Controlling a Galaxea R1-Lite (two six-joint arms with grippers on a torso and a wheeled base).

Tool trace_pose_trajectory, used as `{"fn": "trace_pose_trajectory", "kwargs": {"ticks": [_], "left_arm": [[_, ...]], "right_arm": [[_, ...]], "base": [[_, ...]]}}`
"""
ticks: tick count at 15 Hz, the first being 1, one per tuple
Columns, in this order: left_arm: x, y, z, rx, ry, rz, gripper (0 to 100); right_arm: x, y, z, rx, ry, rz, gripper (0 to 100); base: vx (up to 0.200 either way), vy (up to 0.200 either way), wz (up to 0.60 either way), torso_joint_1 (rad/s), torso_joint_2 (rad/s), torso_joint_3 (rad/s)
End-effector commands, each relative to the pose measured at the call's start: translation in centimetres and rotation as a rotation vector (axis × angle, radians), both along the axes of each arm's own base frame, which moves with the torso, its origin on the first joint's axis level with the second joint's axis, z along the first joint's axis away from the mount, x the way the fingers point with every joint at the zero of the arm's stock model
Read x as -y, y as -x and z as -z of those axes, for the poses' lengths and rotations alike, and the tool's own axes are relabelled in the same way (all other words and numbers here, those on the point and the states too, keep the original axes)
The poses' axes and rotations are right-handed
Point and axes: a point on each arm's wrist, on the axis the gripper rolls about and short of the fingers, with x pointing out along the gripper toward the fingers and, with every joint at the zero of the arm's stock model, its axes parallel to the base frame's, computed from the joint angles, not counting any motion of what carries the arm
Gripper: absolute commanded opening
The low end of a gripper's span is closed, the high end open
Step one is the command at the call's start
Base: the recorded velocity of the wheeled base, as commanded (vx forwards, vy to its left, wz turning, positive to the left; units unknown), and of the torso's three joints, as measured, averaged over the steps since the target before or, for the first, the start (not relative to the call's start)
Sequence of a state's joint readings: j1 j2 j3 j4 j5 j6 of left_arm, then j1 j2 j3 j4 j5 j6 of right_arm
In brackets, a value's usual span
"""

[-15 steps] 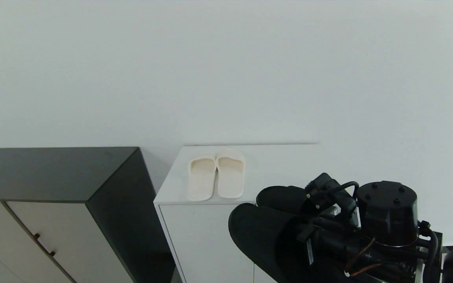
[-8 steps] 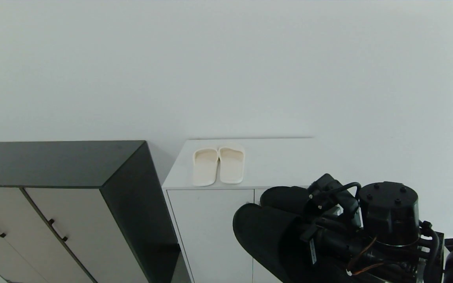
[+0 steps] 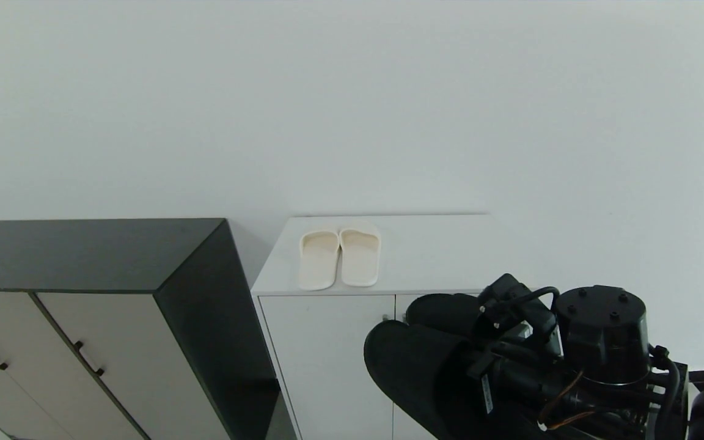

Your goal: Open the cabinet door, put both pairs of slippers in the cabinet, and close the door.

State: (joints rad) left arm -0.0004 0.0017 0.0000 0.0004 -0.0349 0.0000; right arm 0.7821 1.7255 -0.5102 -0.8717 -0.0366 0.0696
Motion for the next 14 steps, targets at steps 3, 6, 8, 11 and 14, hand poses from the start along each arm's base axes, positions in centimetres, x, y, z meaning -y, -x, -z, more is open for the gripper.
{"fn": "trace_pose_trajectory", "kwargs": {"ticks": [3,6,8,11,14], "left_arm": [[0.0,-0.01,0.01,-0.003,0.002,0.0,0],[0.0,0.0,0.0,0.001,-0.006,-0.002,0],[0.0,0.0,0.0,0.001,-0.008,-0.002,0],[-0.01,0.0,0.01,-0.001,-0.003,-0.003,0],[-0.01,0.0,0.01,-0.001,0.0,-0.003,100]], "right_arm": [[-0.03,-0.03,0.35,-0.009,0.01,0.0,0],[0.01,0.07,0.48,-0.013,0.013,-0.002,0],[0.08,0.09,0.56,-0.016,0.016,-0.002,0],[0.0,0.19,0.58,-0.016,0.016,-0.006,0],[0.03,0.28,0.64,-0.015,0.015,-0.008,0]], "base": [[0.0,0.0,0.0,-0.017,0.03,0.019],[0.0,0.0,0.0,-0.141,0.32,0.17],[0.0,0.0,0.0,-0.156,0.37,0.2],[0.0,0.0,0.0,-0.167,0.38,0.209],[0.0,0.0,0.0,-0.188,0.44,0.248]]}}
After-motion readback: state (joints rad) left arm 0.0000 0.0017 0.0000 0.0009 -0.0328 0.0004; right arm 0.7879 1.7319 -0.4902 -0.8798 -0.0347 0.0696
